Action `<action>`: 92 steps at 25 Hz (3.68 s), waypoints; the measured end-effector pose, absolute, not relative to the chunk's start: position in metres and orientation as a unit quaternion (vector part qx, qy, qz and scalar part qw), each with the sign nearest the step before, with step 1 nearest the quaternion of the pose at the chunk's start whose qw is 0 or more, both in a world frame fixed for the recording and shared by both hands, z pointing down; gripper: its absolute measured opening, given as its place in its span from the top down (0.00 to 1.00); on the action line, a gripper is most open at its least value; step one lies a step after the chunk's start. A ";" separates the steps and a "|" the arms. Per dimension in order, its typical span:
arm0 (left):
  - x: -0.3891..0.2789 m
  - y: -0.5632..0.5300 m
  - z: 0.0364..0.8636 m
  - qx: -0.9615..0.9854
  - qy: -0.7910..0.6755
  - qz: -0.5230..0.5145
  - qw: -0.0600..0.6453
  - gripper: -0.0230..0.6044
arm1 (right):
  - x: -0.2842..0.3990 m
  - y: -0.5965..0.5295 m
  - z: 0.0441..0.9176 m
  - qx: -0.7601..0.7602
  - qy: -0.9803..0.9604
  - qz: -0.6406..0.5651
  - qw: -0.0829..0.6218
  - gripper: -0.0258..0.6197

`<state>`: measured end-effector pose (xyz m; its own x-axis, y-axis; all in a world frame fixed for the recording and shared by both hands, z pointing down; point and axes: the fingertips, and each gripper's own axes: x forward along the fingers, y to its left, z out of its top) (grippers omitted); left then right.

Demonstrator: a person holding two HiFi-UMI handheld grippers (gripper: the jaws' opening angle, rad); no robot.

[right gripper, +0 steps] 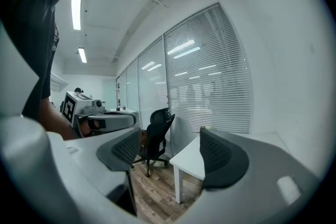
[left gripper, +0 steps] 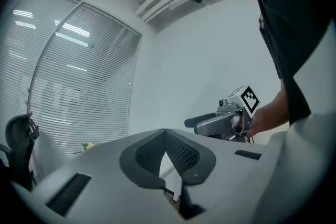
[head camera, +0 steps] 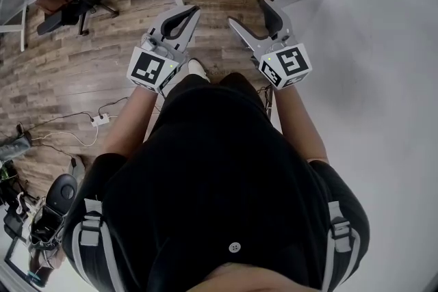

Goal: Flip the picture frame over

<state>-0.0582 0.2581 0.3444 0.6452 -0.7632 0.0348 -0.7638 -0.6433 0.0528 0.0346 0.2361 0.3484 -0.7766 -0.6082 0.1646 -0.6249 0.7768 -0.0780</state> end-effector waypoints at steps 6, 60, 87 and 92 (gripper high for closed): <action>-0.062 0.255 0.349 0.907 -0.419 0.006 0.028 0.96 | 0.027 0.229 0.349 0.328 -0.940 0.070 0.060 0.42; -0.021 -0.079 0.360 0.900 -0.428 0.069 0.050 0.96 | 0.072 -0.101 0.406 0.329 -0.932 0.143 0.050 0.42; -0.076 -0.225 0.481 0.967 -0.218 0.086 0.096 0.96 | 0.007 -0.201 0.580 0.532 -0.783 0.253 0.200 0.42; -0.079 -0.230 0.506 0.967 -0.216 0.086 0.107 0.96 | 0.004 -0.200 0.612 0.558 -0.750 0.273 0.228 0.47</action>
